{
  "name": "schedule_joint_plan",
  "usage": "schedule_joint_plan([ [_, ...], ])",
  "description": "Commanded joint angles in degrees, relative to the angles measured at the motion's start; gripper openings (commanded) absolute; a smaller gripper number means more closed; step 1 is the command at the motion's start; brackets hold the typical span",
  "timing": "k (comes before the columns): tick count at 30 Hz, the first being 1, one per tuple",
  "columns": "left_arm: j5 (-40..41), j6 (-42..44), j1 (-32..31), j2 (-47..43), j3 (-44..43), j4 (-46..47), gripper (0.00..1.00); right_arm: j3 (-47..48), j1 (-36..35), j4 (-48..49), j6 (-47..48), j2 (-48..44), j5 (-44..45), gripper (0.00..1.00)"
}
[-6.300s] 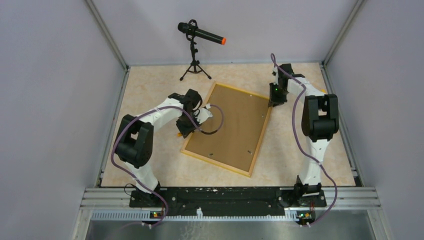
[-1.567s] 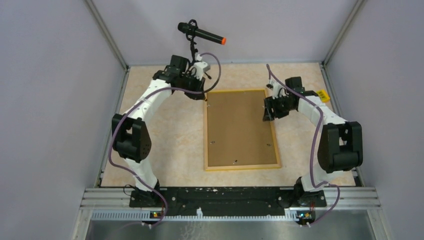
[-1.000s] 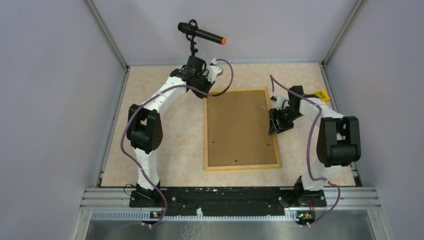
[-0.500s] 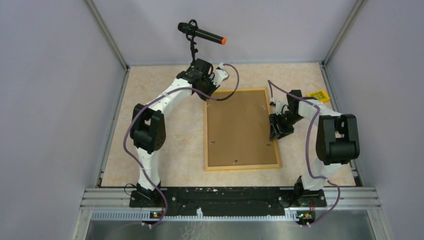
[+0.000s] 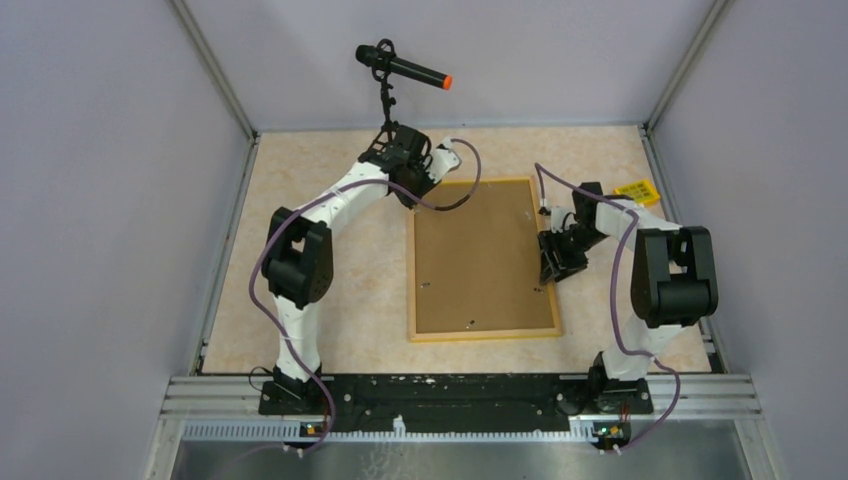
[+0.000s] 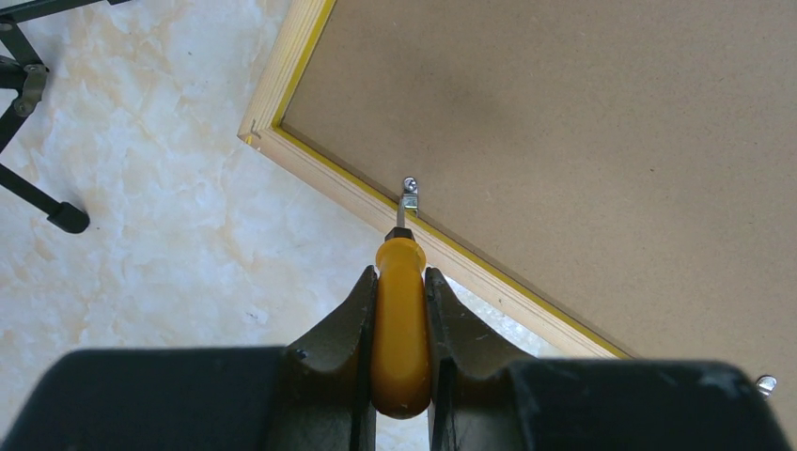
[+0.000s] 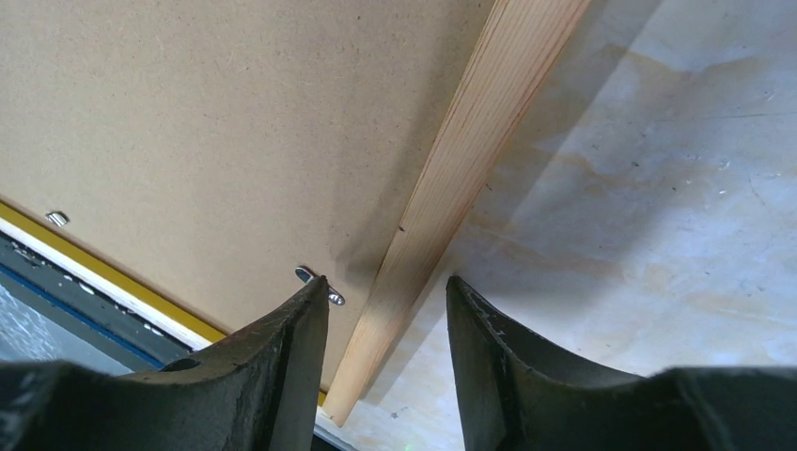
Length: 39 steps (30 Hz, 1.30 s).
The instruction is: Take the photo out of the frame
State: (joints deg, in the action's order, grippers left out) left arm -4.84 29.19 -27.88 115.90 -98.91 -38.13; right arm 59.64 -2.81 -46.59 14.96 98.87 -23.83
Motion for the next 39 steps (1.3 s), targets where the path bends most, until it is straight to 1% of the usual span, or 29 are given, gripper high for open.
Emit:
schedule_joint_plan([
  [1, -0.9, 1.0, -0.8, -0.6, 1.6, -0.6, 0.0, -0.4, 0.6, -0.5, 0.5, -0.1, -1.1, 0.48],
  [6, -3.0, -0.2, -1.8, -1.3, 2.5, -2.3, 0.0, -0.3, 0.4, -0.1, 0.1, -0.3, -2.1, 0.47],
  [14, -7.1, -9.0, -1.9, -0.3, 2.6, -5.1, 0.0, -0.2, -1.5, 0.0, 0.3, -0.6, -3.3, 0.47],
  [20, -8.3, -14.9, -1.7, -1.0, 5.6, -2.3, 0.0, -0.4, -2.9, -0.1, 0.4, -1.1, -3.2, 0.47],
  [26, -8.2, -15.5, -1.6, -1.4, 6.3, 0.6, 0.0, -0.5, -2.9, 0.0, 0.4, -1.3, -2.9, 0.46],
  [30, -13.4, -14.8, -1.4, -3.7, 6.1, 2.0, 0.0, -0.2, -2.9, 0.7, -0.2, -2.4, -0.3, 0.46],
  [32, -15.9, -13.3, -1.3, -5.5, 6.0, 2.1, 0.0, -0.3, -2.6, 2.2, -1.3, -4.0, 1.8, 0.46],
  [37, -14.6, -12.1, -1.0, -9.4, 6.0, 3.0, 0.0, -0.5, -1.8, 7.6, -4.9, -8.3, 6.2, 0.49],
  [39, -15.4, -12.2, -0.3, -10.1, 5.8, 2.8, 0.0, -0.6, -1.8, 10.1, -6.7, -9.1, 7.4, 0.5],
])
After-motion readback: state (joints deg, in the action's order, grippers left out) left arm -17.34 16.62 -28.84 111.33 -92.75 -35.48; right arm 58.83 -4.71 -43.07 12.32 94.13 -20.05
